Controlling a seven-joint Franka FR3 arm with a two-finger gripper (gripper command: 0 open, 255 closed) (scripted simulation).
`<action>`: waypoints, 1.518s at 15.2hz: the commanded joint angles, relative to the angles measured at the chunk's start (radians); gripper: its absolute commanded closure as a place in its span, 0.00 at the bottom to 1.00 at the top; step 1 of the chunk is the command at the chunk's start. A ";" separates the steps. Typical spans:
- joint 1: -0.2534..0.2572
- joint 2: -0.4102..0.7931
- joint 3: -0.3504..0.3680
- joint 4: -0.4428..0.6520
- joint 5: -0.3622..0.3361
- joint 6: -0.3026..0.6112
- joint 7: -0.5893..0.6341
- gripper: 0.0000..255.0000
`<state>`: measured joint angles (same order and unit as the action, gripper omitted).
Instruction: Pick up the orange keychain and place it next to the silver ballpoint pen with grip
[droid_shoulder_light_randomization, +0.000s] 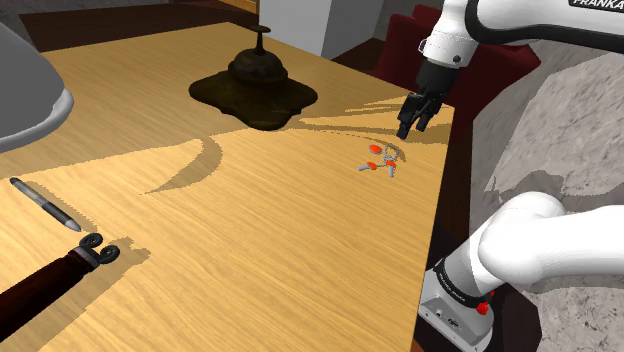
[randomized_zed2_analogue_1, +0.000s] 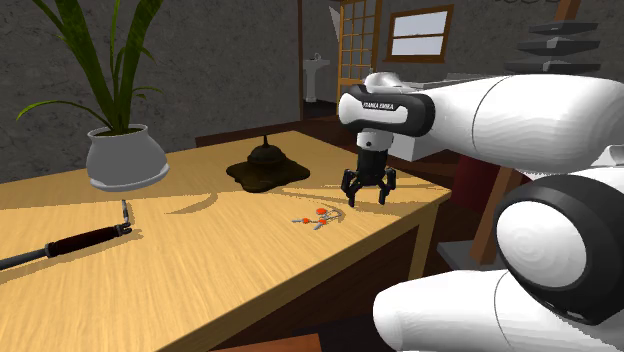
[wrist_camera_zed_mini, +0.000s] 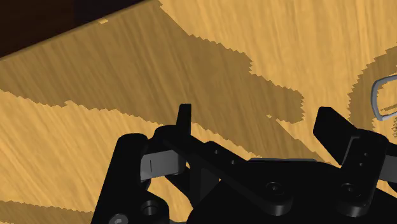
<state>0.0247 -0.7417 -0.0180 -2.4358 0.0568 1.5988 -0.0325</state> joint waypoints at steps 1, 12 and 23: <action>0.000 0.000 0.000 0.000 0.000 0.000 0.000 0.00; 0.108 0.042 0.238 0.130 0.086 0.024 0.181 0.00; 0.113 0.029 0.249 0.020 0.097 0.121 0.177 0.00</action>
<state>0.1375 -0.7129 0.2303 -2.4145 0.1535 1.7183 0.1447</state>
